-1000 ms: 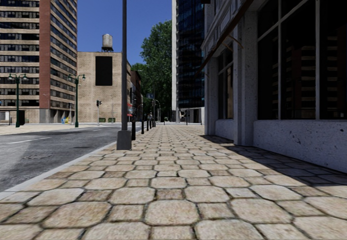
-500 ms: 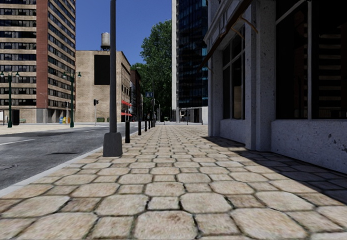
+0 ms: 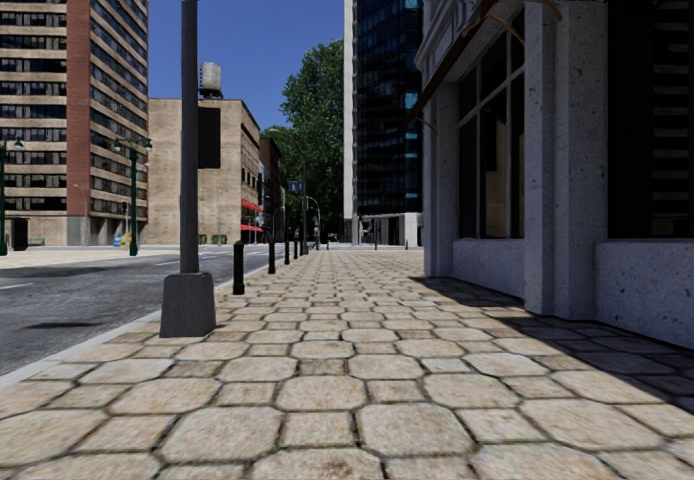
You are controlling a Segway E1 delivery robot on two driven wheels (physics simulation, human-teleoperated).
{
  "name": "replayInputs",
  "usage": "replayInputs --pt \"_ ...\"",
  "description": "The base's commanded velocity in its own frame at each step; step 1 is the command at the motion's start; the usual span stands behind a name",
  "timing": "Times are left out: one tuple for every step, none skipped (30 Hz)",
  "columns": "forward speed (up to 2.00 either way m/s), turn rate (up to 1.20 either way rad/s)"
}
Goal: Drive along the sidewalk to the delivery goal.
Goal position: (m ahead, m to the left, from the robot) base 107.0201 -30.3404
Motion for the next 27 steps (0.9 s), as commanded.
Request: replayInputs --pt "2.00 0.00" --pt "2.00 0.00" --pt "2.00 0.00" --pt "2.00 0.00" --pt "2.00 0.00" --pt "2.00 0.00" --pt "2.00 0.00" --pt "2.00 0.00" --pt "2.00 0.00" --pt "2.00 0.00" --pt "2.00 0.00" --pt "2.00 0.00" --pt "2.00 0.00" --pt "2.00 0.00" --pt "2.00 0.00" --pt "2.00 0.00" --pt "2.00 0.00" --pt "2.00 0.00" --pt "2.00 0.00" --pt "2.00 0.00" --pt "2.00 0.00" --pt "2.00 0.00" --pt "2.00 0.00" --pt "2.00 0.00" --pt "2.00 0.00" --pt "2.00 0.00" --pt "2.00 0.00"
